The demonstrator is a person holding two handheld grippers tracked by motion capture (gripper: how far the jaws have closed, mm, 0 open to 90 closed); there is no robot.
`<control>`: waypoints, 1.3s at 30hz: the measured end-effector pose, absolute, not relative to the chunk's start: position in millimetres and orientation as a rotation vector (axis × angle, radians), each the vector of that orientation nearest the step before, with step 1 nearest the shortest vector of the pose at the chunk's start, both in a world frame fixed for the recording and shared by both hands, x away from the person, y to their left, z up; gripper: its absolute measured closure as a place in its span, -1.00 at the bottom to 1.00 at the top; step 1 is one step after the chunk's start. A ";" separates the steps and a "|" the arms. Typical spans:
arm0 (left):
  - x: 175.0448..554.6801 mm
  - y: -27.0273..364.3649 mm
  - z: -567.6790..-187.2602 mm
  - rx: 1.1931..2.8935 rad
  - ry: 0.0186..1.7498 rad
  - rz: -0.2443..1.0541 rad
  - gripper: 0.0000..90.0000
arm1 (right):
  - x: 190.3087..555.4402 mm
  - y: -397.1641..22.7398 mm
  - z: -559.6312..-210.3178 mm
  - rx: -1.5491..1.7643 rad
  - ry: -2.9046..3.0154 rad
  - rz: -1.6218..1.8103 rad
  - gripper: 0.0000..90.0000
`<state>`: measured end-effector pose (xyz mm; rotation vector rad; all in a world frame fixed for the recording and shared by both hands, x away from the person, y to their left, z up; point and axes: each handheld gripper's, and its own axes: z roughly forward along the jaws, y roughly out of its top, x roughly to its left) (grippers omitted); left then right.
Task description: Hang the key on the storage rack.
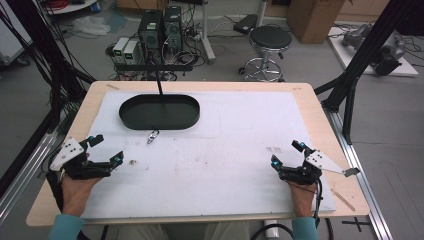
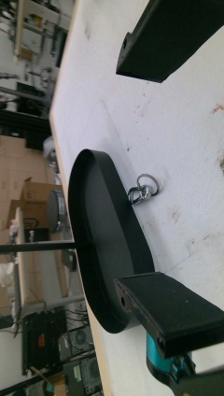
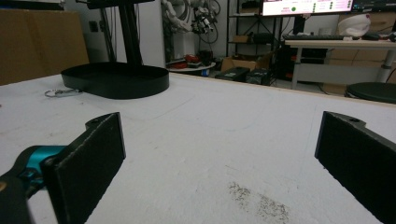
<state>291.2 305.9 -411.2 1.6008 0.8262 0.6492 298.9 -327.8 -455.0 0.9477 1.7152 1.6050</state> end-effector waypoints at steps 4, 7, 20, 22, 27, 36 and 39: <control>304.4 301.9 -396.4 1.669 0.842 0.626 -0.95 | 299.0 -327.8 -455.0 0.939 1.719 1.602 -0.98; 311.5 298.3 -387.6 1.709 0.834 0.632 -0.95 | 299.0 -327.8 -455.0 0.939 1.719 1.602 -0.98; 347.6 279.8 -371.9 1.848 0.862 0.584 -0.95 | 298.5 -327.8 -455.0 0.946 1.718 1.603 -0.98; 351.0 278.1 -371.4 1.861 0.868 0.576 -0.95 | 298.8 -327.7 -455.0 0.940 1.716 1.601 -0.98; 364.9 270.2 -369.2 1.945 0.884 0.552 -0.95 | 298.8 -327.7 -455.1 0.937 1.715 1.600 -0.98; 387.1 248.3 -375.3 2.103 0.890 0.502 -0.95 | 298.3 -327.6 -455.1 0.938 1.713 1.599 -0.98; 392.5 242.9 -379.6 2.145 0.893 0.495 -0.95 | 298.3 -327.7 -455.2 0.936 1.712 1.599 -0.98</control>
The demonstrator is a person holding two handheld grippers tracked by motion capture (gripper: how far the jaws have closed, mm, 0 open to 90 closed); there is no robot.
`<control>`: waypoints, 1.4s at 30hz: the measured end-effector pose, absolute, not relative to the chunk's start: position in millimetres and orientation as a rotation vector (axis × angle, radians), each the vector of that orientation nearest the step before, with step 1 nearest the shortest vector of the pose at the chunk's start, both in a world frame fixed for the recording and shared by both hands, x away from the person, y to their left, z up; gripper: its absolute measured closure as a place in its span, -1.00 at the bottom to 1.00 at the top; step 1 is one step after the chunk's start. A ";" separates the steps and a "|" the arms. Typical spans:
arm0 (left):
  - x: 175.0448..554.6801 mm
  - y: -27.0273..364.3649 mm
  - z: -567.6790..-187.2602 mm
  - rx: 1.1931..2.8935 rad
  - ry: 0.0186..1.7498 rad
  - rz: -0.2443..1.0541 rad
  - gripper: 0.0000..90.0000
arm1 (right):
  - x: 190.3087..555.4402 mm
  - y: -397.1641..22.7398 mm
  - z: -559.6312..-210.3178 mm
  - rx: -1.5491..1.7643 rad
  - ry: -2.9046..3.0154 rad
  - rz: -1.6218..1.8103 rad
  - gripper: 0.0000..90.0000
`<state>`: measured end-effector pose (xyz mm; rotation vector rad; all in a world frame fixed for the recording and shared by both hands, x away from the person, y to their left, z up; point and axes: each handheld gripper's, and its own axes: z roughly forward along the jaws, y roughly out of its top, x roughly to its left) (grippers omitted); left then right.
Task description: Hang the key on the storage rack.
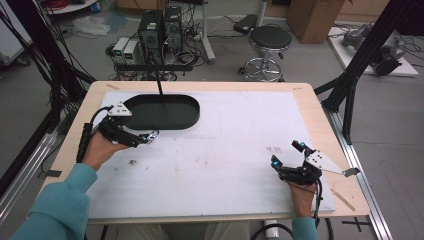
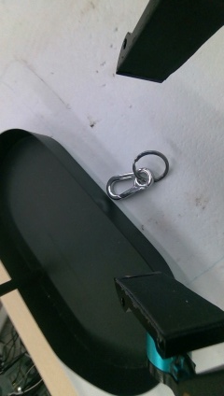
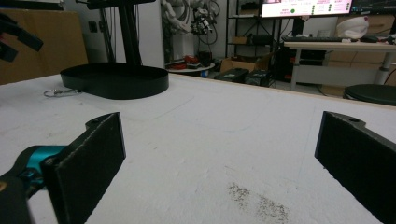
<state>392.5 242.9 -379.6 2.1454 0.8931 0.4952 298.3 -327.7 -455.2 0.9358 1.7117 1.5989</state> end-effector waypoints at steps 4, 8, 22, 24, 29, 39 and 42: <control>401.0 234.3 -389.6 2.199 0.917 0.455 -0.95 | 298.1 -327.5 -455.2 0.938 1.710 1.602 -0.98; 405.4 229.5 -397.7 2.250 0.940 0.449 -0.95 | 298.1 -327.5 -455.2 0.938 1.709 1.601 -0.98; 412.0 215.1 -416.5 2.350 0.985 0.430 -0.92 | 298.2 -327.7 -455.2 0.940 1.708 1.603 -0.98; 411.6 213.2 -417.5 2.364 0.976 0.426 -0.70 | 298.2 -327.7 -455.2 0.940 1.708 1.604 -0.98; 411.5 210.7 -419.3 2.378 0.985 0.448 -0.66 | 298.2 -327.8 -455.3 0.941 1.709 1.605 -0.98; 410.7 208.4 -421.2 2.414 0.965 0.473 -0.22 | 298.5 -328.0 -455.2 0.938 1.706 1.604 -0.98; 409.8 207.8 -421.5 2.430 0.944 0.481 -0.04 | 298.4 -328.1 -455.2 0.941 1.709 1.605 -0.98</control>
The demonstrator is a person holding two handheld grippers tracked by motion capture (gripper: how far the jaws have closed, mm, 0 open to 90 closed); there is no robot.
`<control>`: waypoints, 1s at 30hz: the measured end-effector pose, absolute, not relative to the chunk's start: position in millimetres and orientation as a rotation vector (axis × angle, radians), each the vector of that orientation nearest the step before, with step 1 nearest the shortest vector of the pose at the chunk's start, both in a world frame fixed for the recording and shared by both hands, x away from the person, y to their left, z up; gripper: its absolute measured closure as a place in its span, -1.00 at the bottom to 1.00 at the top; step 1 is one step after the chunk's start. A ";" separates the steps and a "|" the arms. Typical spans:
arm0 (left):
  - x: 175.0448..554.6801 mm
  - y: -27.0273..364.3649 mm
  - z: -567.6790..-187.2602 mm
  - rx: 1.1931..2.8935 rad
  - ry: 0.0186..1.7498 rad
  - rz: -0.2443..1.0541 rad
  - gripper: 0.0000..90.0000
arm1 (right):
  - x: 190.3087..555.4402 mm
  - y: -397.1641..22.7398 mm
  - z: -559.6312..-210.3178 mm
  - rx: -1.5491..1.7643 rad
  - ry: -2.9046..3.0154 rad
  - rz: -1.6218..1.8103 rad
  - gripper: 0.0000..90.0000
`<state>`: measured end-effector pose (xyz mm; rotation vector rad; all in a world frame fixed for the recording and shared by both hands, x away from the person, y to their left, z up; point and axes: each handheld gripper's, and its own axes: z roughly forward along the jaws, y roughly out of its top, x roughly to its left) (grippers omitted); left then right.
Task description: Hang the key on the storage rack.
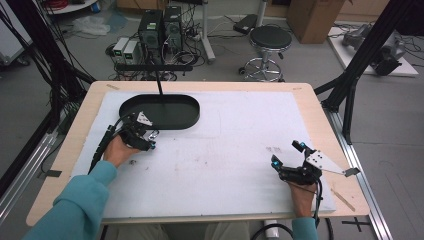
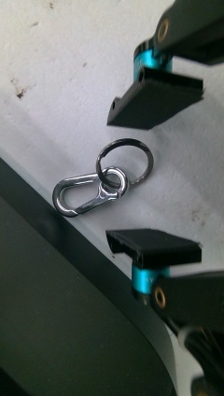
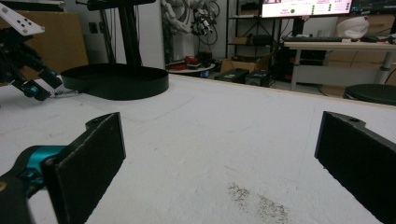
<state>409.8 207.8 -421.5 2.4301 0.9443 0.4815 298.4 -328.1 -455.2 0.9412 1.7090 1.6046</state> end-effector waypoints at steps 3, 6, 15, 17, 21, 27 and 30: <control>408.8 207.2 -421.1 2.431 0.926 0.497 0.10 | 298.5 -328.1 -455.2 0.938 1.708 1.604 -0.98; 408.8 207.7 -420.5 2.430 0.921 0.501 0.21 | 298.3 -328.0 -455.2 0.941 1.709 1.605 -0.98; 409.1 209.5 -420.0 2.429 0.929 0.482 0.55 | 298.4 -328.0 -455.2 0.941 1.709 1.605 -0.98; 409.5 210.9 -419.4 2.418 0.943 0.486 0.59 | 298.6 -328.0 -455.2 0.937 1.707 1.604 -0.98; 410.4 213.3 -418.9 2.415 0.948 0.480 0.70 | 298.2 -327.8 -455.2 0.943 1.710 1.606 -0.98; 411.5 214.0 -419.3 2.406 0.948 0.470 0.80 | 298.6 -328.1 -455.3 0.936 1.708 1.603 -0.98; 411.7 214.2 -419.1 2.403 0.948 0.468 0.84 | 298.2 -327.9 -455.2 0.941 1.710 1.605 -0.98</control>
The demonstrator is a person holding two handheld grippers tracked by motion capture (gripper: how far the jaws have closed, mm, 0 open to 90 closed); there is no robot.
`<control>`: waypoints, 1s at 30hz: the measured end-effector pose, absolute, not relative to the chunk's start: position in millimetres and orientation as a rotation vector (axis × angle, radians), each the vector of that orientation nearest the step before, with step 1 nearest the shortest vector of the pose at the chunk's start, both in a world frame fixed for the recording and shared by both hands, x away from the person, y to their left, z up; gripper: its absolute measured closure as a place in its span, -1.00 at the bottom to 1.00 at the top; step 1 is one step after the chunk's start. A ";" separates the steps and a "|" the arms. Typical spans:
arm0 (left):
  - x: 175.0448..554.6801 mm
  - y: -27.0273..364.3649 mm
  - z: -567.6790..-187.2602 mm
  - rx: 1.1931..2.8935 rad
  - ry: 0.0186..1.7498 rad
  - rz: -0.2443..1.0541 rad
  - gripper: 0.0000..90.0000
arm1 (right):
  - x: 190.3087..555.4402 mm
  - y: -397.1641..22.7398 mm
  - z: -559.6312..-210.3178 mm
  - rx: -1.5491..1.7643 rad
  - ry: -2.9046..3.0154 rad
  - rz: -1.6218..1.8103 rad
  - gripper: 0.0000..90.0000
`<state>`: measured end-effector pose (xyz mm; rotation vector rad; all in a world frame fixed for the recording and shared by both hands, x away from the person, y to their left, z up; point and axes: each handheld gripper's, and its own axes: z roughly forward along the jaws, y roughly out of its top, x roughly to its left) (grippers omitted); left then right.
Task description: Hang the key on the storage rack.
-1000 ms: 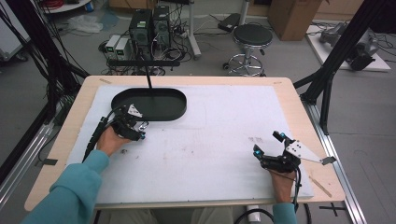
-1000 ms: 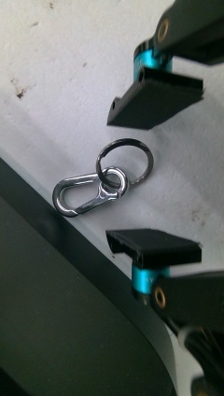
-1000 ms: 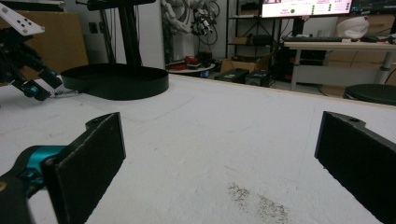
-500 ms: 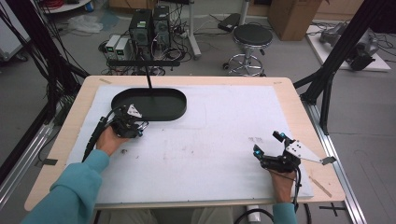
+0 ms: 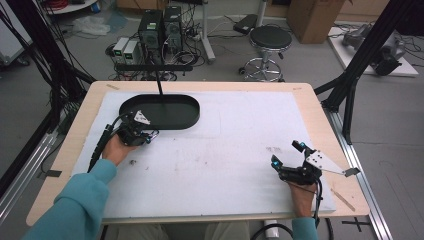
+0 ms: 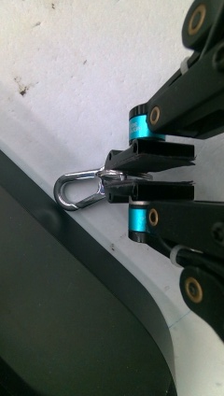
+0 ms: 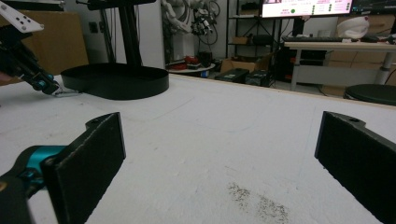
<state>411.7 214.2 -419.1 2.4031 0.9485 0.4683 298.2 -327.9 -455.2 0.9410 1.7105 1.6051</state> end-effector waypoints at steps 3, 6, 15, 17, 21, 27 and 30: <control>411.8 214.8 -418.9 2.402 0.951 0.468 0.87 | 298.4 -328.1 -455.2 0.940 1.710 1.604 -0.98; 411.8 215.3 -419.1 2.395 0.957 0.469 0.90 | 298.4 -328.0 -455.2 0.940 1.710 1.605 -0.98; 412.7 217.2 -418.9 2.398 0.963 0.450 0.93 | 298.4 -328.0 -455.2 0.940 1.709 1.605 -0.98; 412.6 217.3 -418.8 2.398 0.964 0.453 0.93 | 298.5 -328.0 -455.2 0.938 1.708 1.602 -0.98; 412.8 218.1 -418.3 2.392 0.962 0.456 0.92 | 298.3 -328.0 -455.2 0.939 1.711 1.603 -0.98; 413.0 219.5 -417.8 2.385 0.964 0.445 0.94 | 298.3 -328.0 -455.2 0.939 1.711 1.603 -0.98; 413.0 219.4 -417.7 2.382 0.975 0.450 0.95 | 298.4 -328.0 -455.2 0.937 1.711 1.602 -0.98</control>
